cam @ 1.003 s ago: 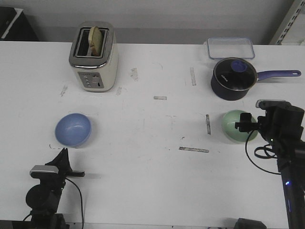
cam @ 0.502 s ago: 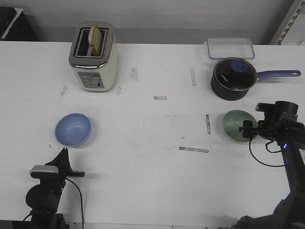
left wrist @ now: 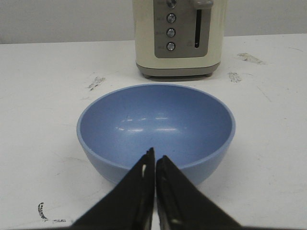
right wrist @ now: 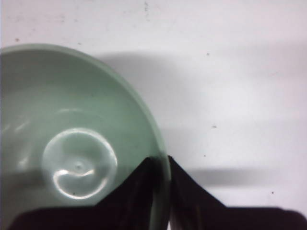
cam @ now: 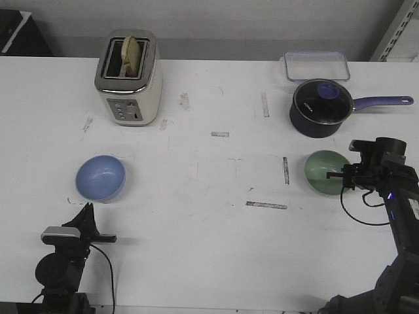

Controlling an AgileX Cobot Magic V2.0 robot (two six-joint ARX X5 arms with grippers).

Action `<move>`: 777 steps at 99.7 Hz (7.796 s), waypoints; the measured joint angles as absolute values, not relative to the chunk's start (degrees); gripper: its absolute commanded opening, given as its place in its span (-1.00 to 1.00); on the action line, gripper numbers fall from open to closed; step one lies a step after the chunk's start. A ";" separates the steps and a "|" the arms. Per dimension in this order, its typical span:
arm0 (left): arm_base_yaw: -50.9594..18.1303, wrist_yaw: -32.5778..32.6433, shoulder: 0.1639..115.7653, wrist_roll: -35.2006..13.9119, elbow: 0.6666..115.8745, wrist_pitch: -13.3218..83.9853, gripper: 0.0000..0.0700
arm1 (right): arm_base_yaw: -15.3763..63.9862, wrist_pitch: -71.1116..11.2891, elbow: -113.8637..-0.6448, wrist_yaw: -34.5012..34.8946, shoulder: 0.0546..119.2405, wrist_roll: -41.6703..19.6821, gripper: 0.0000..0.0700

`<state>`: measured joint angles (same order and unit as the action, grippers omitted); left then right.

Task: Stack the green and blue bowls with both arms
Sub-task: 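Grip the green bowl rim and drag it toward the table center, then release the green bowl and pull the right gripper back, then reach the left gripper to the rim of the light blue bowl and grasp, then lift the blue bowl and lower it into the green bowl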

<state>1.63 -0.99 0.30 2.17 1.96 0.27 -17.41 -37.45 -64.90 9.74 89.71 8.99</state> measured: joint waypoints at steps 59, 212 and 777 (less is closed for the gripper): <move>1.63 -0.99 0.30 2.17 1.96 0.27 -0.99 | 4.36 -36.07 -68.53 20.71 76.69 -5.06 -0.99; 1.63 -1.02 0.30 2.17 1.96 0.30 -0.99 | 29.89 -35.16 -73.45 17.82 91.92 -11.84 0.22; -33.87 -10.44 100.75 -12.84 89.95 49.60 -0.93 | 2.59 -16.45 -30.55 1.96 40.29 1.32 -0.99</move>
